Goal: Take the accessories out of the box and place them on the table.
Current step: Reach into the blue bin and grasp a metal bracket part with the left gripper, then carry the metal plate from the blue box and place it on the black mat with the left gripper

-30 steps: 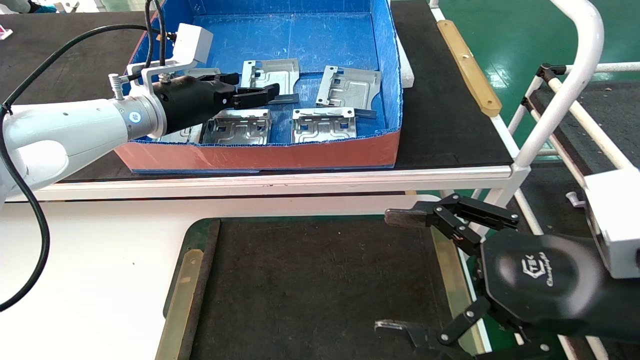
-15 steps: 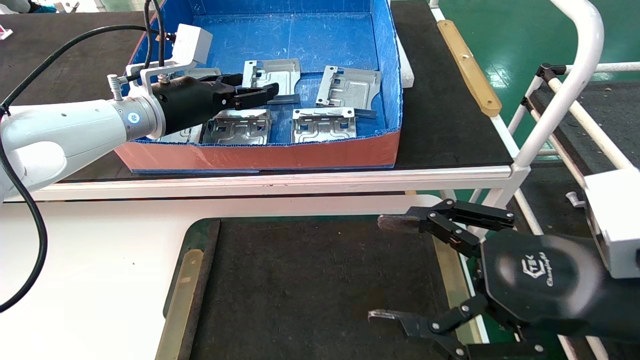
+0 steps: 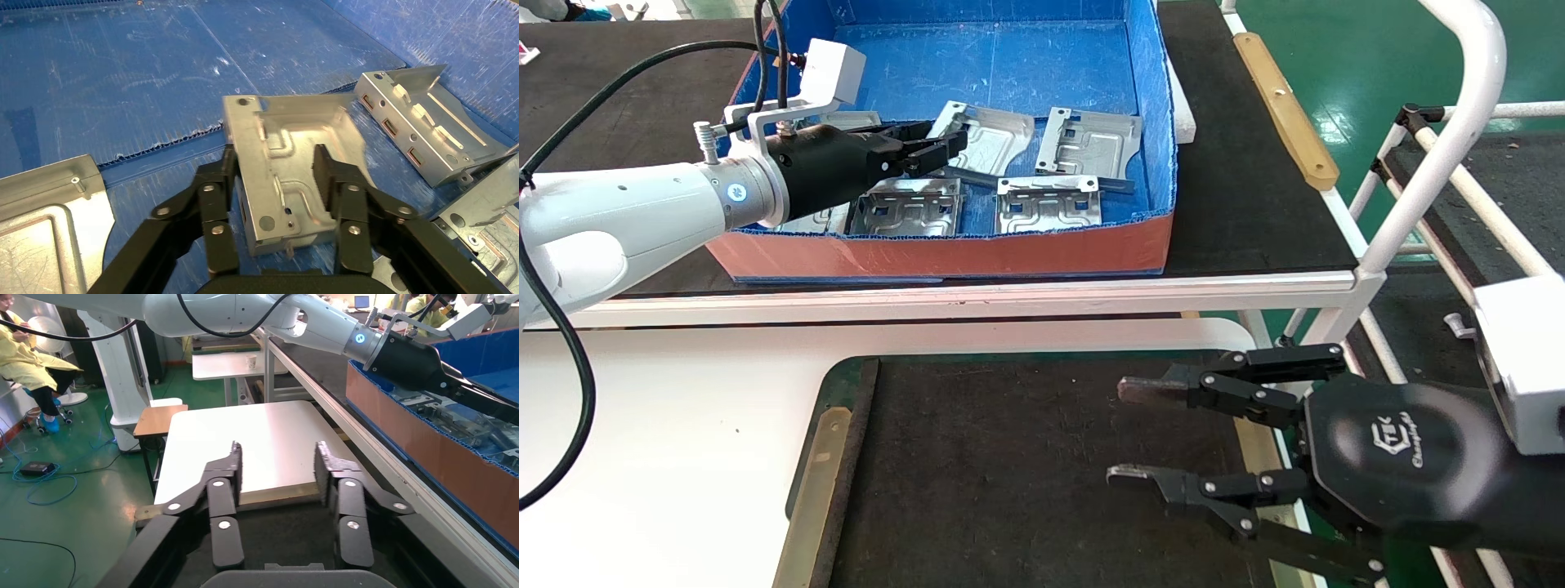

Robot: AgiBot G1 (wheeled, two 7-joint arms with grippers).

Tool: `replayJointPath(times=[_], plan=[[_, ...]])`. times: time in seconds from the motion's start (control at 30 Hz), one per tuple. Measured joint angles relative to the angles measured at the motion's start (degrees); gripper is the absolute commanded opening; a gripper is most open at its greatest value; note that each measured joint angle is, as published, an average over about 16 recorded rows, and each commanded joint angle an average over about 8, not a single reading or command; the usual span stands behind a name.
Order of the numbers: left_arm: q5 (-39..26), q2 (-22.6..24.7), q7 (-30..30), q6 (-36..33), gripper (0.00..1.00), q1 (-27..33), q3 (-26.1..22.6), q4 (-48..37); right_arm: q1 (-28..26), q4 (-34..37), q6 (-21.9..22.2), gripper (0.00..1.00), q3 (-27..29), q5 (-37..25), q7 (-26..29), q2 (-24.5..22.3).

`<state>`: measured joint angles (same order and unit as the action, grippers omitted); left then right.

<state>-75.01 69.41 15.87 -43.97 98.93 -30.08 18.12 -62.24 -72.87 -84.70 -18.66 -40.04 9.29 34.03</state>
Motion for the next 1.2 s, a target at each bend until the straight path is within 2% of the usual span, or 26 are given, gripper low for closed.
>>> replayJointPath(times=[0.5,0.9,1.2], plan=[[-0.47,0.26,-0.45,0.93,0.0,0.11,-0.21,0.68,-0.01,0.01,0.0,0.0,-0.01,0.0,-0.01,0.0],[-0.89,-0.01,-2.08,2.85,0.0,1.22,-0.04,4.52,-0.02,0.02,0.0,0.0,-0.03,0.01,-0.02,0.0],[2.53,-2.93,-4.02,-3.08,0.0,0.76,1.77,10.9,-0.02,0.03,0.0,0.0,-0.04,0.02,-0.02,-0.01]])
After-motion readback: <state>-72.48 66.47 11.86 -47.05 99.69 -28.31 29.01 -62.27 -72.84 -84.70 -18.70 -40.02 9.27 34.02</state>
